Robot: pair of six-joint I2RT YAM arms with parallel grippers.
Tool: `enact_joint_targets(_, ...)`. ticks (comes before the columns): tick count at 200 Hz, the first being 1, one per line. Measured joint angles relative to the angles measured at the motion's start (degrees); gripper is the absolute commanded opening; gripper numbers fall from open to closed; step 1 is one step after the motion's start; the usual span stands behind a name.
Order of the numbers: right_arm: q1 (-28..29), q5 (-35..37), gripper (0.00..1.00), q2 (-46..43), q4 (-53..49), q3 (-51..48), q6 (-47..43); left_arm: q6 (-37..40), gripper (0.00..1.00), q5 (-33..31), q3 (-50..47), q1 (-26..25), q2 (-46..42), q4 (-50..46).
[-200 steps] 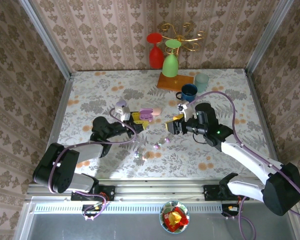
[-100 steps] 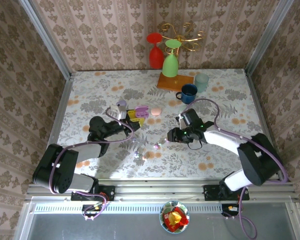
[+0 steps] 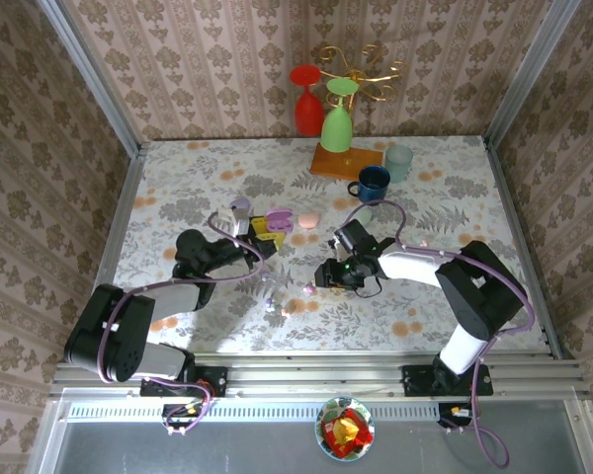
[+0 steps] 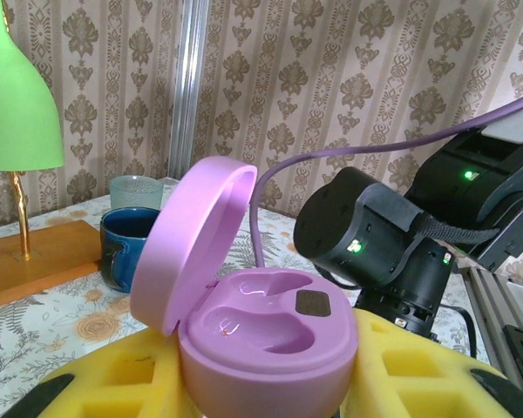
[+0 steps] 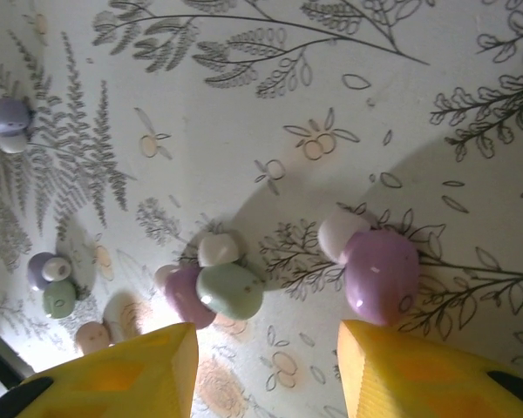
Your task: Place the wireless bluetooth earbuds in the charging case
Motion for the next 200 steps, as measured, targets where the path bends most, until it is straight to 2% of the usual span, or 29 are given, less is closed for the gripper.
enact_joint_targets(77, -1.6, 5.7, 0.48, 2.6, -1.7, 4.6, -0.5, 0.0, 0.09, 0.1, -0.6, 0.0, 0.0, 0.0)
enact_joint_targets(152, -2.5, 7.6, 0.5, 7.6, -5.0, 12.4, -4.5, 0.2, 0.08, 0.0, -1.0, 0.8, 0.0, 0.0)
enact_joint_targets(176, -2.3, 10.5, 0.51, 7.6, -7.8, 14.3, -7.1, 0.5, 0.08, -0.7, -1.4, 1.6, -0.1, 0.0)
enact_joint_targets(200, -0.5, 18.0, 0.52, 7.4, -12.0, 16.1, -10.5, 1.2, 0.08, -1.2, -1.9, 3.3, -0.4, 0.0)
